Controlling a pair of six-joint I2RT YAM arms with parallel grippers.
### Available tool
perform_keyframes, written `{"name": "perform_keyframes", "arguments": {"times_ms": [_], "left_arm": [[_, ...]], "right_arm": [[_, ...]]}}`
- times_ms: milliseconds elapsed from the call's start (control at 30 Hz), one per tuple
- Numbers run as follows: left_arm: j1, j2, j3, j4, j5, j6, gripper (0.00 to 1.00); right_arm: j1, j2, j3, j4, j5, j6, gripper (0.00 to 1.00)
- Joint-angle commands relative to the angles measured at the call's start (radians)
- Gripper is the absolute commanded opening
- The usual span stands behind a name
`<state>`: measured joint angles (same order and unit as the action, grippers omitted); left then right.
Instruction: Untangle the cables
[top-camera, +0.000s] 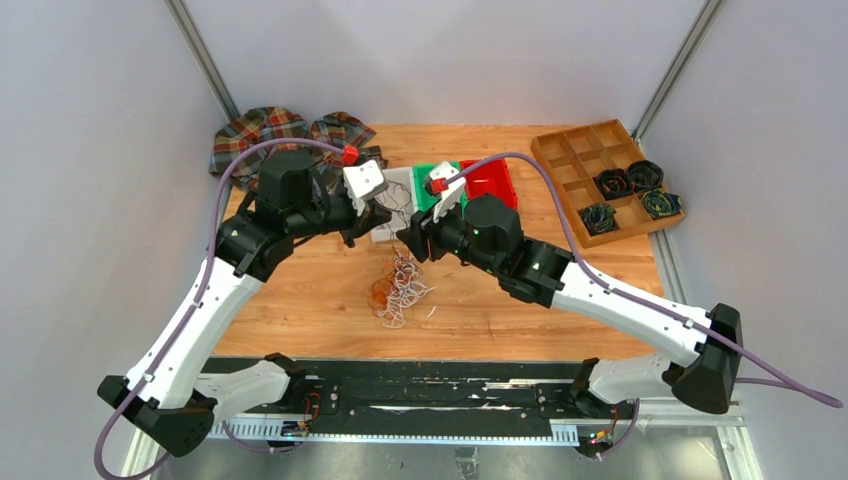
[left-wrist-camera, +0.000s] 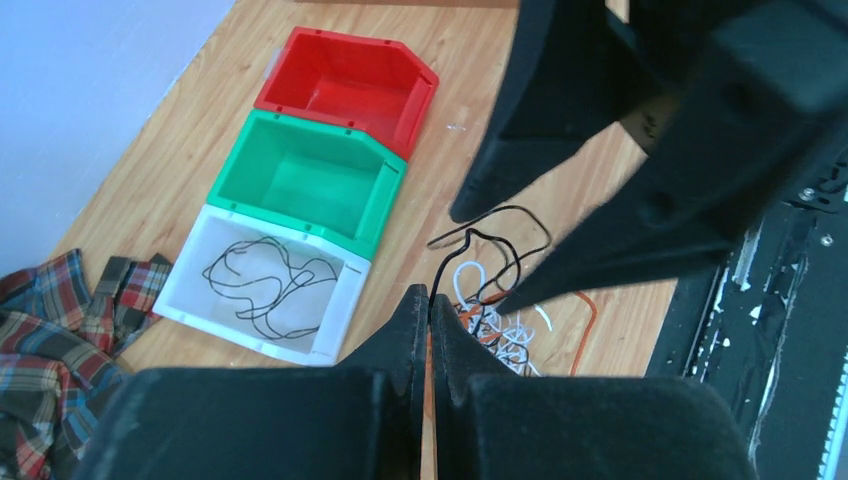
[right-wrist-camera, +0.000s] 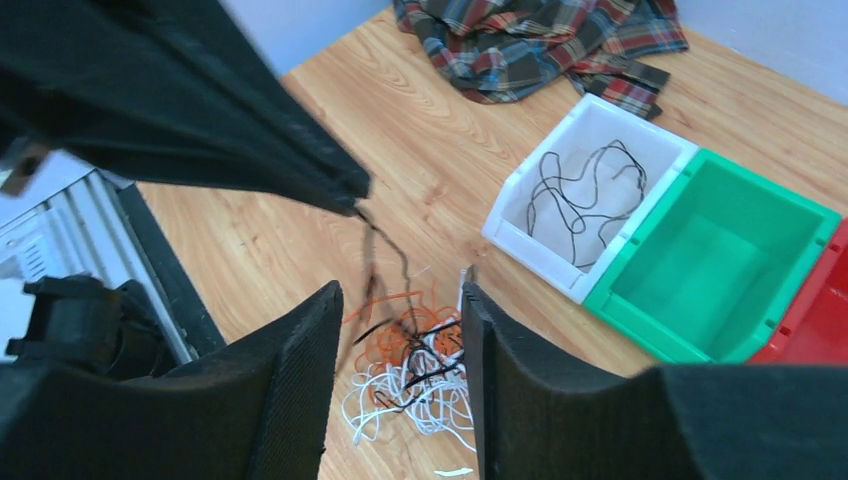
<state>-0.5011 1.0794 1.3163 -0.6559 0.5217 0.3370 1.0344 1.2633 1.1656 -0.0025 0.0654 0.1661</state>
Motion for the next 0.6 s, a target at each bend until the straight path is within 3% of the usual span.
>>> {"name": "perform_keyframes", "arguments": {"times_ms": [0, 233, 333, 567], "left_arm": [[-0.005, -0.037, 0.012, -0.038, 0.044, 0.015, 0.0], [-0.005, -0.024, 0.102, -0.162, 0.058, 0.023, 0.01], [-0.005, -0.041, 0.129, -0.162, 0.065, 0.015, 0.0], [-0.005, -0.024, 0.232, -0.228, 0.085, 0.002, 0.01]], "right_arm": [[0.013, 0.002, 0.02, 0.066, 0.119, -0.025, 0.44], [0.003, -0.012, -0.054, 0.097, 0.234, -0.064, 0.43], [0.002, -0.029, -0.132, 0.147, 0.258, -0.028, 0.47], [0.001, -0.001, -0.228, 0.224, 0.328, 0.068, 0.44]]}}
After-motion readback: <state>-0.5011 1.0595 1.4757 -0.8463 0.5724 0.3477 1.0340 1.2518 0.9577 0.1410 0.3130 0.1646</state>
